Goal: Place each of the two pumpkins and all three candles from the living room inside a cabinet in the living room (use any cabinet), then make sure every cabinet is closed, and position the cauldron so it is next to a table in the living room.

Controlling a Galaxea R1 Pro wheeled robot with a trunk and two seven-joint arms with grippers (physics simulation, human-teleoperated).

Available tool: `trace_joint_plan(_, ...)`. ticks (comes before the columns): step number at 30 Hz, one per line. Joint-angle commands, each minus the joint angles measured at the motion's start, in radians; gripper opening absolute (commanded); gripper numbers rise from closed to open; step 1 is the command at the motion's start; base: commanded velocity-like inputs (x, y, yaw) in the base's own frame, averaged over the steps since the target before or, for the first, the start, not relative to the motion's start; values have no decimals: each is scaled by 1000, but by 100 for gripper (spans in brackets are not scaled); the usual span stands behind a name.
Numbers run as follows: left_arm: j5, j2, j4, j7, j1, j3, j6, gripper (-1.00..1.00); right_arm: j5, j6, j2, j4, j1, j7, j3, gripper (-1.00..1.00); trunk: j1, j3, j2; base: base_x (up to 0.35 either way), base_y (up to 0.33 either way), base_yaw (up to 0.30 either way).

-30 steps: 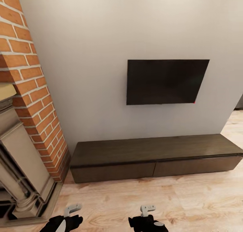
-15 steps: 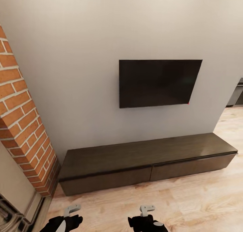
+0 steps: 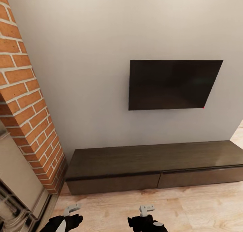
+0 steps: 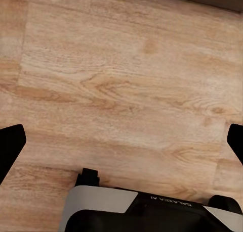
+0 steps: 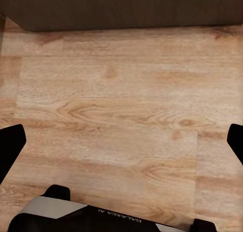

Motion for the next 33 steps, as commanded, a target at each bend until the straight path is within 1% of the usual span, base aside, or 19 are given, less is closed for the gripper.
trace_joint_plan(1,9,0,-3,3,0,0,6,100,-9,4,-1,-2,-1,-6,3,100,1,-2,-2,38,-32,36)
trace_joint_plan(13,9,0,-12,1,0,0,3,100,-10,4,-6,-2,-1,-6,2,100,1,-2,-2,8,-7,7)
trace_joint_plan(16,9,1,-25,-21,1,-1,-23,100,-11,4,-7,-2,-1,-6,1,100,1,-2,-2,0,0,0)
trace_joint_plan(21,10,3,-42,-61,1,-2,-43,100,-11,4,-6,-2,-1,-7,1,100,1,-2,-2,0,0,0)
trace_joint_plan(29,10,3,-56,-76,1,-2,-49,100,-11,4,-6,-2,-1,-7,1,100,31,-27,-58,0,0,0)
trace_joint_plan(32,10,4,-57,-78,1,-2,-57,100,-11,3,-5,-2,-1,-7,0,100,31,-27,-58,0,0,0)
trace_joint_plan(33,11,4,-57,-82,1,-2,-70,100,-12,1,-4,-2,-1,-7,0,100,31,-27,-58,0,0,0)
